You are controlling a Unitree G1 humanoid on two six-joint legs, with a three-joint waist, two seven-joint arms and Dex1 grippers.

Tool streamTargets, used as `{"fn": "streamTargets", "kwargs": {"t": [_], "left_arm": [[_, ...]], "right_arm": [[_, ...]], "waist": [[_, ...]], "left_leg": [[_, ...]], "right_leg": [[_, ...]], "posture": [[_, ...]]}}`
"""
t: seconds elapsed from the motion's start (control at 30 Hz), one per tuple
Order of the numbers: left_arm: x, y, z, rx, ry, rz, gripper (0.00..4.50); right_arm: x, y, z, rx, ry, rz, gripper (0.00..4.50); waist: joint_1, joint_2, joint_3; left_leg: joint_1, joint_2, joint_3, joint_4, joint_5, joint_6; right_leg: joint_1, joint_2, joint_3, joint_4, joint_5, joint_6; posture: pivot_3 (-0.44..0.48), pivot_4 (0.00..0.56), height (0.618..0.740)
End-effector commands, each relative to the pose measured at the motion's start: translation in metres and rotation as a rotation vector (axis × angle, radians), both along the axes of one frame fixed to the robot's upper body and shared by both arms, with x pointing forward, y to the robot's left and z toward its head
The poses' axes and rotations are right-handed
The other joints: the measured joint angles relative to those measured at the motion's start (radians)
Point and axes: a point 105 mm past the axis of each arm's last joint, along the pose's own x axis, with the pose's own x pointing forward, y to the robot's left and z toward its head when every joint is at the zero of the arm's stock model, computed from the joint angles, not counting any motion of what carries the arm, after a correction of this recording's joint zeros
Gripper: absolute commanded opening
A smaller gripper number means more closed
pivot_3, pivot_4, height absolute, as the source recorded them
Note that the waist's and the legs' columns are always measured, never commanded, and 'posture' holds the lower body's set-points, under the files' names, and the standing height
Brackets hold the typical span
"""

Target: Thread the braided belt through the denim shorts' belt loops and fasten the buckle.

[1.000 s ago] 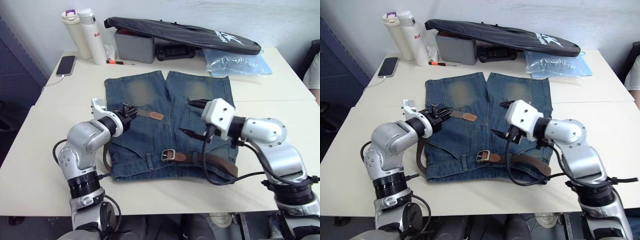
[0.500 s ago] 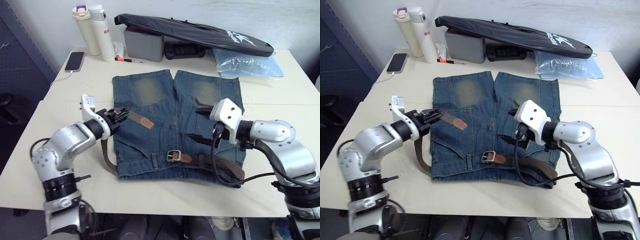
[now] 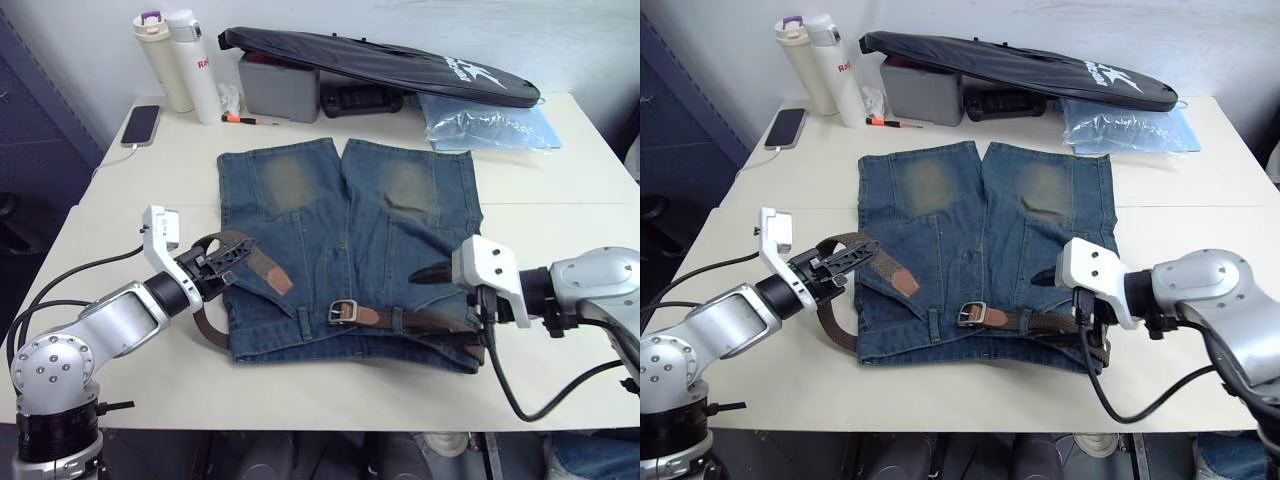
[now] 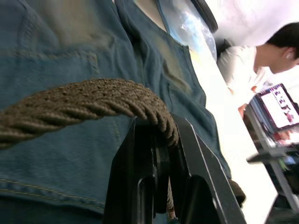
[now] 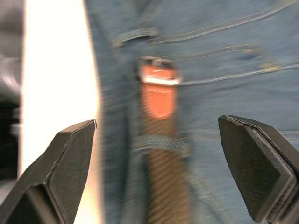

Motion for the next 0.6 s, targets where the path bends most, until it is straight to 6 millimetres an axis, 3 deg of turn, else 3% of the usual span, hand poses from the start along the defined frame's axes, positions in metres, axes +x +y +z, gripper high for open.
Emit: {"fn": "streamTargets", "kwargs": {"t": [0.03, 0.6], "left_arm": [[-0.007, 0.003, 0.007, 0.007, -0.077, 0.048, 0.0], [-0.024, -0.024, -0.023, 0.039, -0.035, 0.035, 0.0]], "right_arm": [[-0.012, 0.002, 0.009, 0.008, 0.025, 0.035, 4.44], [-0.014, 0.01, 0.016, 0.026, 0.057, 0.01, 4.44]], "waist": [[0.001, 0.0, 0.0], [0.017, 0.003, -0.002]], "left_leg": [[0.0, 0.002, 0.0, 0.002, -0.002, -0.001], [-0.003, 0.006, 0.014, 0.007, -0.006, 0.003]], "right_leg": [[0.0, 0.003, 0.001, 0.0, 0.0, -0.001], [-0.01, 0.006, 0.012, 0.001, 0.003, -0.006]], "posture": [[0.0, 0.15, 0.74], [0.0, 0.15, 0.74]]}}
